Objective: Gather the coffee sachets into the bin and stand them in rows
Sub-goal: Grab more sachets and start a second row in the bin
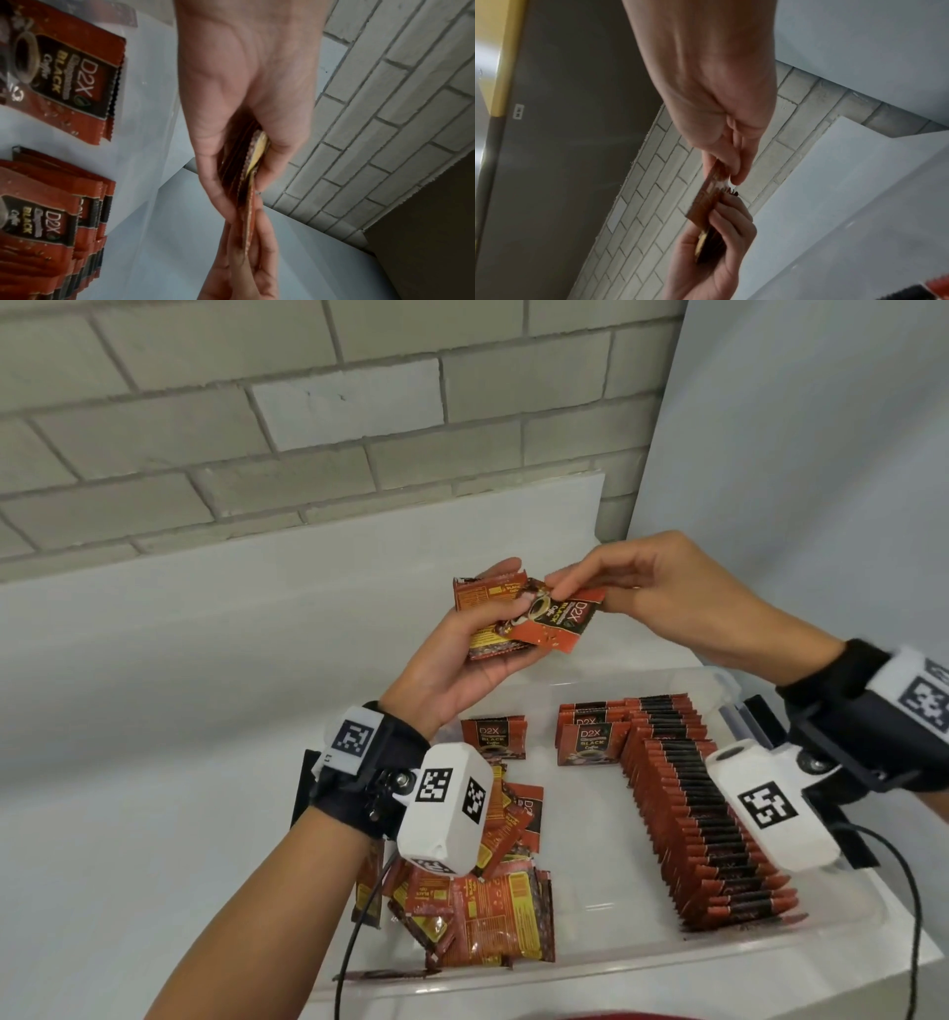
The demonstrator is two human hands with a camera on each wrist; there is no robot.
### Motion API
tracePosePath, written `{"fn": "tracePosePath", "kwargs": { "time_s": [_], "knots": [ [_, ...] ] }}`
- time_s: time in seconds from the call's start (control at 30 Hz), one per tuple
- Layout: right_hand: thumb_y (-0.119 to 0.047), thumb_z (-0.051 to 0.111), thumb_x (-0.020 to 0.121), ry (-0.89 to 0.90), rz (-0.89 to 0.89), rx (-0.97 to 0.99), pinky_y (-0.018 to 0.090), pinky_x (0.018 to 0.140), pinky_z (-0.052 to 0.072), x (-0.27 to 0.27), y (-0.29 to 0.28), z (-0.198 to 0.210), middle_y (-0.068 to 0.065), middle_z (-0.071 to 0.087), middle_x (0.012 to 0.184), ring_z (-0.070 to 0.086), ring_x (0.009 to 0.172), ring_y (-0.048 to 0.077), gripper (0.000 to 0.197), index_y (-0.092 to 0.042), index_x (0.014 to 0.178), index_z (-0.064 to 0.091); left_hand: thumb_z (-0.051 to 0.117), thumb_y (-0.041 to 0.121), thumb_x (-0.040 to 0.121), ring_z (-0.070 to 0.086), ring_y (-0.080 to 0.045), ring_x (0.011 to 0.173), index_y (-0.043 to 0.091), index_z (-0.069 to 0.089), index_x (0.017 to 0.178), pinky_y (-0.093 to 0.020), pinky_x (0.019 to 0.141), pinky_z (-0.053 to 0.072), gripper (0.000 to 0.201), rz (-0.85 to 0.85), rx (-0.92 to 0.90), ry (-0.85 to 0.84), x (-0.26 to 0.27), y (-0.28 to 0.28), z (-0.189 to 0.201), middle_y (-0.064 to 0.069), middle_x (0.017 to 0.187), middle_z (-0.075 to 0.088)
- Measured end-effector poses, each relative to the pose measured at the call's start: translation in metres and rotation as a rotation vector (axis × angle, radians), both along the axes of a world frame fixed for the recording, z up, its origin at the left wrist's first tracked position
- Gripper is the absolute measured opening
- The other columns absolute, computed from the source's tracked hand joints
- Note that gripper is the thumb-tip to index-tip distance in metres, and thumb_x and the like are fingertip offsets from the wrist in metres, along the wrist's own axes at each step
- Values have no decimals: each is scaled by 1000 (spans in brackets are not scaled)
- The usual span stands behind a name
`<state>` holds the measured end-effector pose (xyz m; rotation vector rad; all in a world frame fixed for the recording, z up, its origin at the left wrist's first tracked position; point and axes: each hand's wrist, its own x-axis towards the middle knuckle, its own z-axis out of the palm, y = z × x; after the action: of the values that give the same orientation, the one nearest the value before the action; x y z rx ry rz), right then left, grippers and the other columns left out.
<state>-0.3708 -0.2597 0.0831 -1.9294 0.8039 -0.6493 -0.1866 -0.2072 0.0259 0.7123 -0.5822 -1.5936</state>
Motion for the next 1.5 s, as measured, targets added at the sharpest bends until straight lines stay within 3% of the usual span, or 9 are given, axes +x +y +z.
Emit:
{"fn": "tracePosePath", "kwargs": {
  "time_s": [0.3, 0.43, 0.67, 0.73, 0.83, 0.97, 1.1, 1.3, 1.5],
  "knots": [
    [-21, 61, 91, -204, -148, 496, 23, 81, 57, 5, 7, 1, 8, 74, 95, 71, 92, 17, 26, -5, 111, 62, 57, 1, 88, 70, -25, 97, 24, 58, 116, -35, 75, 58, 37, 93, -77, -20, 2, -2, 0, -8, 108, 71],
    [-14, 70, 81, -116, -132, 448, 25, 81, 58, 5, 10, -7, 16, 73, 97, 71, 84, 18, 21, -5, 99, 65, 55, 2, 91, 69, -24, 98, 20, 54, 125, -33, 76, 57, 39, 105, -86, -53, 4, -2, -1, -9, 110, 69],
    [-14, 72, 81, 11, -161, 376, 17, 64, 55, -3, 3, -1, 8, 74, 88, 67, 71, 9, 22, -5, 100, 68, 54, 13, 95, 67, -21, 95, 14, 64, 103, -36, 81, 57, 13, 134, -28, -95, 6, -4, -1, -8, 105, 69],
    [-18, 73, 79, 125, -98, 327, 14, 60, 51, -8, 4, 6, 4, 75, 85, 66, 71, 8, 17, -10, 94, 69, 55, 14, 94, 66, -19, 89, 12, 67, 92, -38, 86, 55, 12, 161, -4, -58, 8, -5, -2, -8, 97, 68],
    [-21, 72, 81, 455, 139, 220, 7, 56, 43, -9, 14, 11, -9, 71, 67, 60, 59, 1, 8, -17, 87, 71, 60, 12, 91, 66, -14, 73, 11, 62, 88, -31, 72, 58, 4, 197, 44, 16, 10, -6, 0, -3, 81, 66],
    [-27, 72, 84, 809, 368, 35, 13, 75, 43, -3, 30, -7, -10, 69, 58, 62, 55, 2, 3, -30, 86, 72, 60, 13, 91, 65, -18, 75, 12, 60, 91, -32, 72, 57, 2, 175, 50, 9, 7, -4, 0, -5, 84, 64],
    [-26, 69, 87, 973, 356, -101, 21, 85, 51, 1, 34, -24, -9, 65, 49, 68, 57, 8, 14, -20, 99, 74, 61, 12, 91, 65, -18, 74, 10, 59, 93, -32, 73, 57, 3, 171, 69, 19, 6, -3, 1, -6, 86, 64],
    [-25, 69, 87, 1058, 282, -253, 14, 58, 45, 7, 27, -27, -8, 55, 37, 55, 39, 3, 12, -17, 92, 75, 59, 9, 91, 65, -22, 76, 15, 56, 113, -35, 72, 57, 23, 200, 86, 60, 7, -4, 0, -10, 90, 65],
    [-23, 71, 85, 1073, 267, -309, 13, 52, 42, 6, 23, -29, -8, 52, 33, 50, 32, 1, 9, -16, 88, 74, 54, 12, 94, 62, -25, 81, 18, 59, 112, -35, 71, 58, 20, 207, 100, 113, 7, -4, 2, -13, 94, 62]
  ]
}}
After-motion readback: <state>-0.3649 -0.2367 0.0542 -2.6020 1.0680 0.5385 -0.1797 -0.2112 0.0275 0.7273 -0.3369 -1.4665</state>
